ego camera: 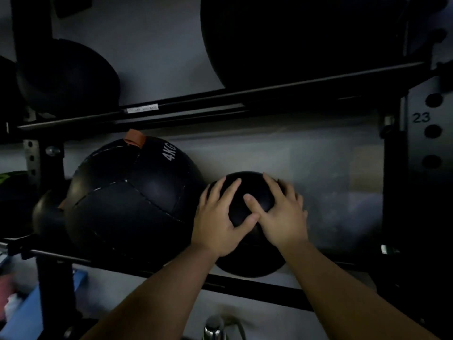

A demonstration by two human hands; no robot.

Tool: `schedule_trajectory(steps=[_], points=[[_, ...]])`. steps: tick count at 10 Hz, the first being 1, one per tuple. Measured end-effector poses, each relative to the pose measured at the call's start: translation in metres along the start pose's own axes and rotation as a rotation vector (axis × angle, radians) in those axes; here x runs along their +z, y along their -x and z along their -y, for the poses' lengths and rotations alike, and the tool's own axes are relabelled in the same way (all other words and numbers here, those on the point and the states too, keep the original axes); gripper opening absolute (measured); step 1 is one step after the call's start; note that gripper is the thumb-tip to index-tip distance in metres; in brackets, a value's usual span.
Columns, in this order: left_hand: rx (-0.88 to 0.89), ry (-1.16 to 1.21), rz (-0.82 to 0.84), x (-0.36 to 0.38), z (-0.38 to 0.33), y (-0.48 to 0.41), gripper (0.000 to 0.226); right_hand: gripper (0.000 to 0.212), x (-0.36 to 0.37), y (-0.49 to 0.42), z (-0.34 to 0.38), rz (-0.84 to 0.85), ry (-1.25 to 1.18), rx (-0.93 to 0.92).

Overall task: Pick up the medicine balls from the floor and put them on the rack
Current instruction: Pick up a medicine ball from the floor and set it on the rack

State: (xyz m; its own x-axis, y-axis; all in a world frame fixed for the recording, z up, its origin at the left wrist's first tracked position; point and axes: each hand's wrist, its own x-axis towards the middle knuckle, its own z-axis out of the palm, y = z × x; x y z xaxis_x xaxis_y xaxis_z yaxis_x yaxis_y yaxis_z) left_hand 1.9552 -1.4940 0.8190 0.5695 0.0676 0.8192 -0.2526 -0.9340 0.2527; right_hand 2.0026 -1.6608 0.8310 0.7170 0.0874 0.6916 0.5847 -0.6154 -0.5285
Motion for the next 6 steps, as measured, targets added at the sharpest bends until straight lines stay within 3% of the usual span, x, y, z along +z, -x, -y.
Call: schedule_trajectory(steps=[2, 3, 4, 5, 6], points=[[-0.067, 0.08, 0.246, -0.032, -0.008, 0.026, 0.095, 0.09, -0.024, 0.03, 0.023, 0.186, 0.154, 0.07], [-0.081, 0.118, 0.503, -0.082, -0.017, 0.061, 0.104, 0.099, -0.062, 0.067, 0.043, 0.391, 0.387, 0.202], [0.041, 0.043, 0.607, -0.117, -0.013, 0.094, 0.101, 0.097, -0.094, 0.112, 0.057, 0.437, 0.485, 0.236], [0.138, 0.032, 0.638, -0.166, -0.008, 0.15, 0.094, 0.079, -0.145, 0.199, 0.086, 0.389, 0.479, 0.298], [0.185, 0.069, 0.69, -0.195, -0.012, 0.185, 0.092, 0.078, -0.168, 0.264, 0.101, 0.365, 0.541, 0.38]])
